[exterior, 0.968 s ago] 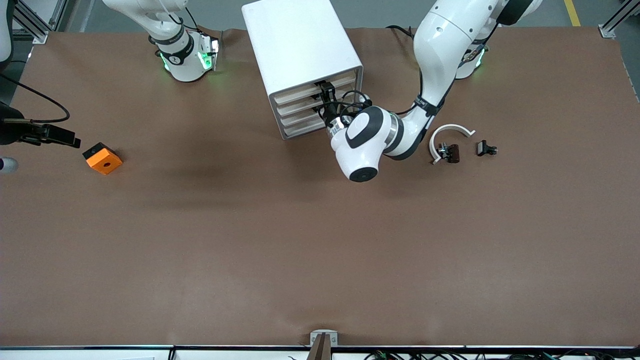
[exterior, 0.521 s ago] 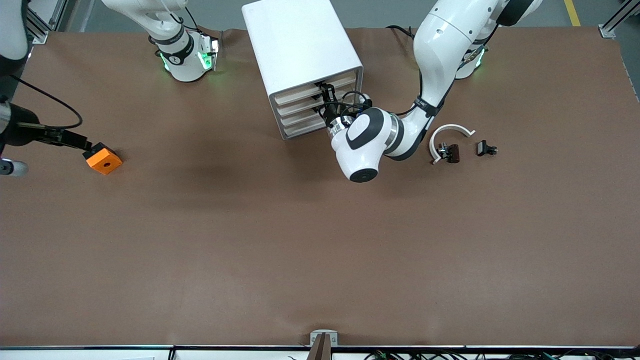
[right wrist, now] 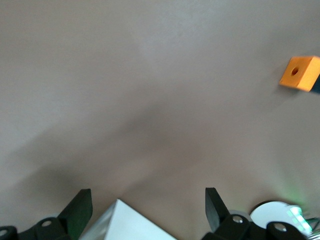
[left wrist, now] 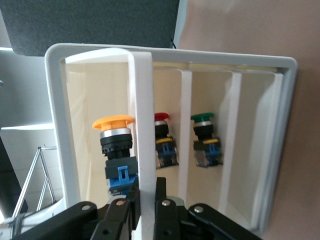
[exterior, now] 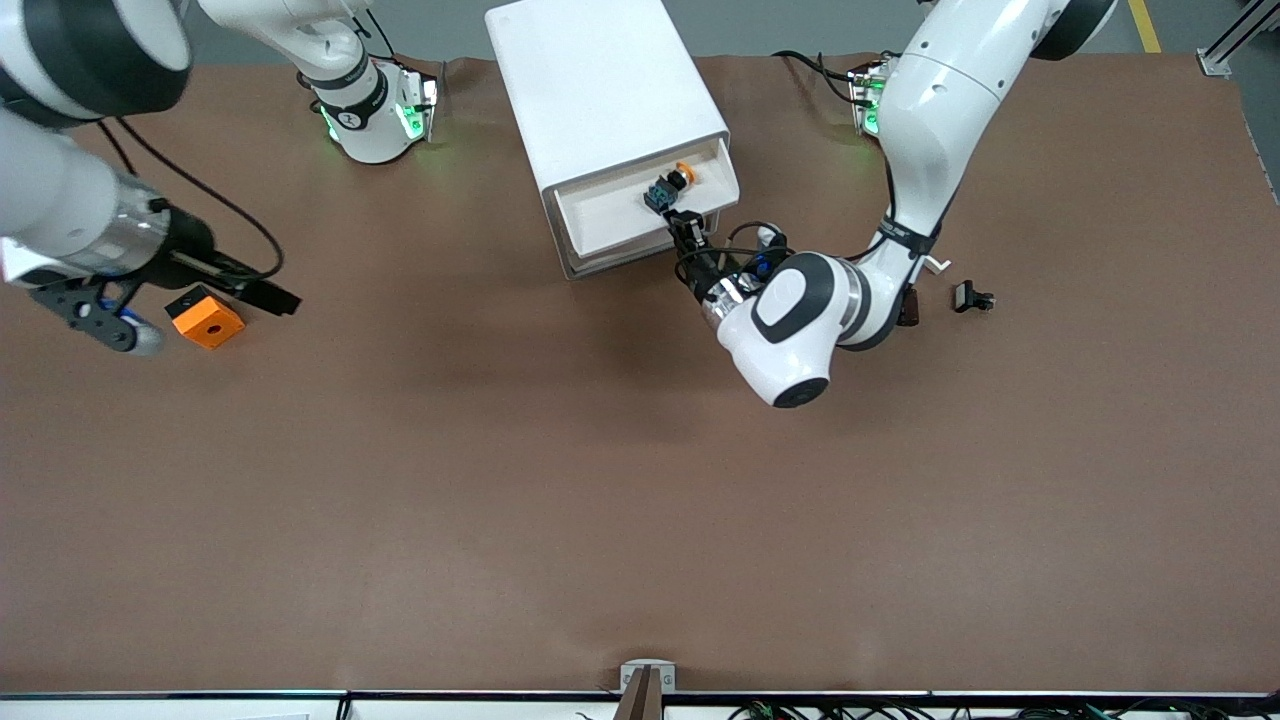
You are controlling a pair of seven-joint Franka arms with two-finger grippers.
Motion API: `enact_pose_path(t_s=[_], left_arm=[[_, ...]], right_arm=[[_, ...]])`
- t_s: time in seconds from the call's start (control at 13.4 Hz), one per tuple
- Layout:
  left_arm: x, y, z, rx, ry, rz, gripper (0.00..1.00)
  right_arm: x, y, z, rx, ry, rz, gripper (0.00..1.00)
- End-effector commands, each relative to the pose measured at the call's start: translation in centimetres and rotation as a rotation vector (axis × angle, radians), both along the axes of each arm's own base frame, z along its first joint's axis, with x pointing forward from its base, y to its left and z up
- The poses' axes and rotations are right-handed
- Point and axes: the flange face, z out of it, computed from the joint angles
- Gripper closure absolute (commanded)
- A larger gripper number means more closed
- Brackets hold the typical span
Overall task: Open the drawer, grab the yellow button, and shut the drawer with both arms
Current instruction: 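Pull the drawer open with the left gripper while the right gripper approaches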
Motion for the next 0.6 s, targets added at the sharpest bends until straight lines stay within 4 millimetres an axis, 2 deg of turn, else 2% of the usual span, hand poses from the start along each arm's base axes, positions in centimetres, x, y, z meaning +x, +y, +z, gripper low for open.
enact_pose_path(t_s=[0.0, 0.3, 0.37, 0.45, 0.52], left_arm=[[2.2, 1.5, 0.4, -0.021, -0.017, 0.042, 0.98], [4.3, 3.4, 0.8, -0.032, -0.035, 0.085, 0.94], [4.7, 3.6, 0.7, -0.036, -0.038, 0.09, 0.89], [5.0, 3.7, 1.0, -0.042, -0.046, 0.094, 0.81], [5.4, 4.2, 1.1, -0.042, -0.048, 0.103, 0.61]], right_arm=[[-1.2, 5.7, 1.2, -0.001, -0.033, -0.089, 0.0], [-4.6, 15.2, 2.2, -0.02, -0.057, -0.161, 0.0], [-5.1, 16.3, 2.3, -0.016, -0.064, -0.187, 0.0], [-5.8, 17.7, 2.4, -0.016, -0.069, -0.193, 0.0], [-6.1, 18.5, 2.5, -0.013, -0.074, -0.213, 0.0]])
